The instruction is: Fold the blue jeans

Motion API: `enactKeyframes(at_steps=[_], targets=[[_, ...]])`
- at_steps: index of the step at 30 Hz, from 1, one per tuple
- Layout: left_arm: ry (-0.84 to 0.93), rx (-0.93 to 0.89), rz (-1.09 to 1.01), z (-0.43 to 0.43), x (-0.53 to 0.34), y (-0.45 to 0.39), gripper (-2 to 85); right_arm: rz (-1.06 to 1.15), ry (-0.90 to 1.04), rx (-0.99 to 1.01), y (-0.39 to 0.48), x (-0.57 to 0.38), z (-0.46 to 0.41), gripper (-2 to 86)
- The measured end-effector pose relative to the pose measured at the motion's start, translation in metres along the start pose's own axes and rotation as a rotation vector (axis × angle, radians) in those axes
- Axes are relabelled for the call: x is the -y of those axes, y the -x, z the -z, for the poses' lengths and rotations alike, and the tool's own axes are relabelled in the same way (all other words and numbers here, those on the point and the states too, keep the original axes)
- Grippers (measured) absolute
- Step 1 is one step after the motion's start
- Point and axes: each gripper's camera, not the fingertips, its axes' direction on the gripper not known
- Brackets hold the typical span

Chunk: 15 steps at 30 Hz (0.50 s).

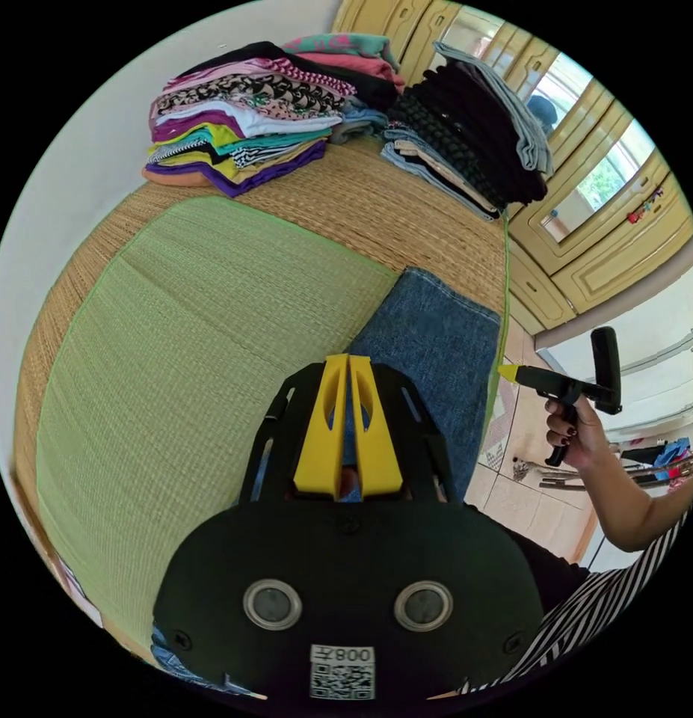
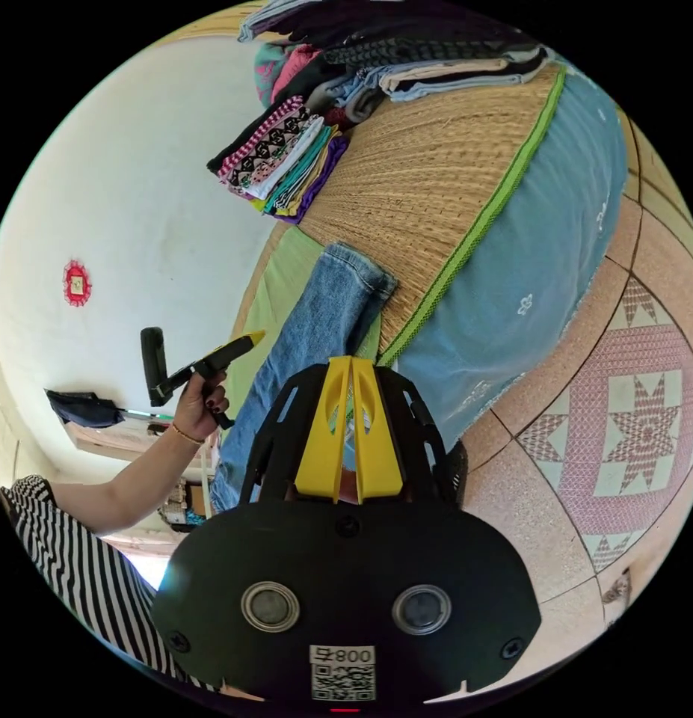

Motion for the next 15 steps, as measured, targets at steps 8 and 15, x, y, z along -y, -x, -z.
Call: enactKeyframes(at_steps=[8, 15], targets=[[0.125, -0.009, 0.066, 0.001, -0.062, 0.036, 0.1, 0.366, 0.080, -0.233, 0.139, 0.048, -0.088, 0.1], [0.035, -0.101, 0.128, 0.071, -0.155, 0.067, 0.0, 0.475, 0.181, -0.532, 0.190, 0.077, -0.196, 0.2]])
